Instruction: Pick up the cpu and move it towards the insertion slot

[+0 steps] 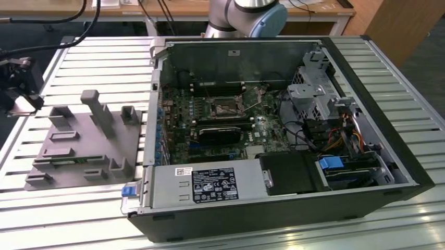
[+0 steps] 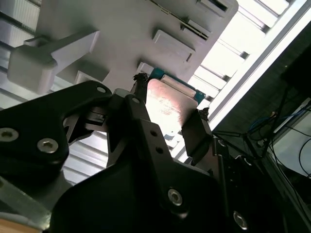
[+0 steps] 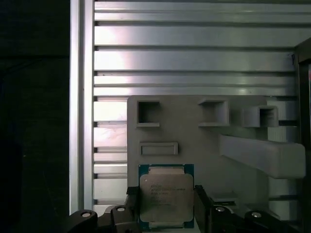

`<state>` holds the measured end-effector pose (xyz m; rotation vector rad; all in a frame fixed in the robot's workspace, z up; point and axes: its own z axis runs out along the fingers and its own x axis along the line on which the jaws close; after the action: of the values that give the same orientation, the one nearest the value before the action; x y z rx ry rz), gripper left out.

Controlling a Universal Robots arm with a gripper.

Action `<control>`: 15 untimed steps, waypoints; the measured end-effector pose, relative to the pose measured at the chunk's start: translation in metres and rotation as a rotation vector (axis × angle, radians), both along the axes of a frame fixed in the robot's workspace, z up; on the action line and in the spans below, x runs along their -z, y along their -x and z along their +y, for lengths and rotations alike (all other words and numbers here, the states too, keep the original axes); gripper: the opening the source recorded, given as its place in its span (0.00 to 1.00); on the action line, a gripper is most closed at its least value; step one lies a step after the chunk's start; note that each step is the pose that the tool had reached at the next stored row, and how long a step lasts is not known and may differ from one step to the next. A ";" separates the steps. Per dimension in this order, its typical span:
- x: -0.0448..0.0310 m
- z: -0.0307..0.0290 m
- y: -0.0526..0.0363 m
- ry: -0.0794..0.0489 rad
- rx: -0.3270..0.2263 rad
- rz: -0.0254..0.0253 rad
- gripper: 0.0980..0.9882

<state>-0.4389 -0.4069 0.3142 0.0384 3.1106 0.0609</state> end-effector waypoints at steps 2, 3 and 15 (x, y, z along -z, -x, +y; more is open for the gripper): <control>-0.0071 0.0000 0.0000 0.000 0.000 -0.0001 0.49; -0.0107 0.0000 0.0000 0.000 0.000 -0.0001 0.49; -0.0534 0.0000 0.0000 0.000 0.000 -0.0001 0.49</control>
<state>-0.4389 -0.4069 0.3676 0.0384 3.1105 0.0610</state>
